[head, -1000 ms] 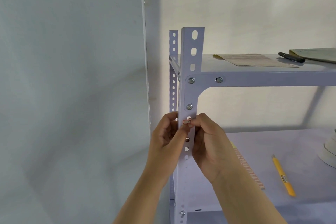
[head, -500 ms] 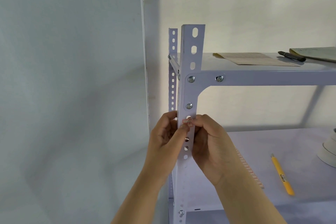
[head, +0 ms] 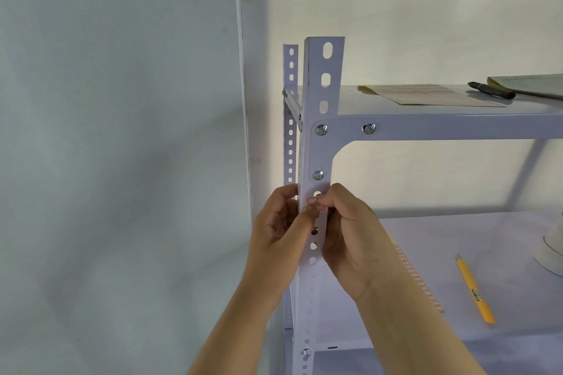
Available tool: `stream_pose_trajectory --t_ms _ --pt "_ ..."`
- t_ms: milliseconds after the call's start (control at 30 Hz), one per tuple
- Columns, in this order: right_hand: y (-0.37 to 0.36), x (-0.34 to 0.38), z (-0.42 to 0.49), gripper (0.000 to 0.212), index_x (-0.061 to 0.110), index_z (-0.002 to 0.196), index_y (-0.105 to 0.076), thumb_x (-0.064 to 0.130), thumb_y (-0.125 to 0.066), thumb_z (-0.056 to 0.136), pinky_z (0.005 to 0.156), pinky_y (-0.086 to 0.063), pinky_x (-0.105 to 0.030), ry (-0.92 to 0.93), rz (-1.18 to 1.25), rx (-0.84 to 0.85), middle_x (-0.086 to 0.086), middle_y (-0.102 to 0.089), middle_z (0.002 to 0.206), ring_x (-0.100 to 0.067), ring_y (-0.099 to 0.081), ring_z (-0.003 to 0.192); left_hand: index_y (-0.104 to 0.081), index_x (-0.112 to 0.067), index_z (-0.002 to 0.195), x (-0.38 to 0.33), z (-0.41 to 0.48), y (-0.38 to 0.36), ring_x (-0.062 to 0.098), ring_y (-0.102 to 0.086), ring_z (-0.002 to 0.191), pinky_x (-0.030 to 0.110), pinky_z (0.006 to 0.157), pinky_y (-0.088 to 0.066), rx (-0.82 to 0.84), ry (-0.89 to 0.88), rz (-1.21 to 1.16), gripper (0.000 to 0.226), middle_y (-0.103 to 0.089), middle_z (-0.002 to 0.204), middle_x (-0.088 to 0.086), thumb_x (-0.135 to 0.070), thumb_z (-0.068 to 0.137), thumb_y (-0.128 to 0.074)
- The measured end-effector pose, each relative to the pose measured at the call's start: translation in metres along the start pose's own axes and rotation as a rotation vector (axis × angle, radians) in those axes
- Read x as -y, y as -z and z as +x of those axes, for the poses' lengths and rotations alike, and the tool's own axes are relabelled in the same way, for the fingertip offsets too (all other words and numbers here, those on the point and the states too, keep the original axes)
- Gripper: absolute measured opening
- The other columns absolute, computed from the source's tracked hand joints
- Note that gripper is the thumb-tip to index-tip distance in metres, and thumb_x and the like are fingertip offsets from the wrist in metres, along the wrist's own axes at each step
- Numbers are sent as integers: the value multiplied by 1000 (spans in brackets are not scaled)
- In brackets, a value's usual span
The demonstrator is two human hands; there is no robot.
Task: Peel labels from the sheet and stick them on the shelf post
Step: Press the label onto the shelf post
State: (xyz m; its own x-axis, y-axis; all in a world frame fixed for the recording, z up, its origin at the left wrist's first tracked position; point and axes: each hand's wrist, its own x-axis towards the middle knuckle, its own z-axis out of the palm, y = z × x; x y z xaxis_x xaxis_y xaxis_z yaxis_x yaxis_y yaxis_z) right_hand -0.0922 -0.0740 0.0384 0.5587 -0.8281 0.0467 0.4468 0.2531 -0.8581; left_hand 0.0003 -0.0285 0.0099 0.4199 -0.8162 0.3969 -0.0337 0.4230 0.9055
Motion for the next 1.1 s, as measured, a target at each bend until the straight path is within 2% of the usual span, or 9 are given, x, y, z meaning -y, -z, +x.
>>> stream_pose_trajectory --t_ms 167,267,300,467,567,633,767,900,1100 --pt "3 -2 -1 33 -12 102 -62 10 -53 78 84 -50 -46 24 3 1 -21 -68 96 -33 -64 90 -70 -22 107 2 1 1 27 -68 84 37 79 -56 7 -12 21 17 -73 96 15 -12 96 -60" --pt "9 -1 -7 12 -3 78 -62 1 -56 88 74 -51 -39 99 -87 -10 -21 -71 92 -31 -63 81 -69 -19 108 2 1 2 15 -72 81 24 73 -59 13 3 3 17 -78 94 4 -11 96 -62" --pt "11 0 -9 19 4 72 -63 -2 -56 88 70 -52 -35 149 -149 -27 -22 -72 91 -30 -65 78 -69 -19 108 3 1 2 18 -72 82 26 74 -60 8 6 5 17 -78 96 6 -15 93 -63" --pt "16 0 -15 17 19 80 -72 3 -70 83 65 -56 -23 554 -670 -207 3 -76 75 -16 -71 67 -69 -19 108 5 1 1 22 -69 86 46 85 -58 -3 -8 -2 22 -75 100 15 -22 88 -60" --pt "19 -4 -16 15 20 85 -70 9 -77 80 59 -49 -12 900 -987 -336 12 -73 74 -9 -65 64 -70 -21 111 4 1 1 21 -67 87 47 87 -56 11 -16 -17 24 -73 102 16 -22 89 -60" --pt "21 -8 -13 9 16 86 -75 8 -75 82 56 -46 -11 1100 -1140 -356 7 -74 78 -7 -60 59 -70 -21 113 4 1 2 22 -65 84 47 85 -56 20 -15 -30 26 -72 102 19 -21 89 -60" --pt "26 -13 -6 6 7 84 -78 9 -72 84 51 -50 -24 1303 -1266 -408 -4 -75 78 -16 -64 56 -70 -20 116 4 1 3 27 -63 86 52 87 -54 46 0 -67 28 -70 104 26 -22 90 -60" --pt "28 -15 0 10 3 78 -75 6 -69 86 44 -50 -33 1363 -1323 -400 -9 -70 74 -22 -62 53 -71 -21 116 4 2 6 27 -63 87 49 87 -54 62 11 -84 28 -69 105 28 -22 90 -62" --pt "27 -12 4 16 2 80 -64 15 -59 87 37 -45 -33 1241 -1367 -317 -9 -63 78 -25 -53 47 -71 -21 118 3 5 13 21 -68 93 41 91 -54 107 47 -84 26 -72 109 23 -13 95 -61"
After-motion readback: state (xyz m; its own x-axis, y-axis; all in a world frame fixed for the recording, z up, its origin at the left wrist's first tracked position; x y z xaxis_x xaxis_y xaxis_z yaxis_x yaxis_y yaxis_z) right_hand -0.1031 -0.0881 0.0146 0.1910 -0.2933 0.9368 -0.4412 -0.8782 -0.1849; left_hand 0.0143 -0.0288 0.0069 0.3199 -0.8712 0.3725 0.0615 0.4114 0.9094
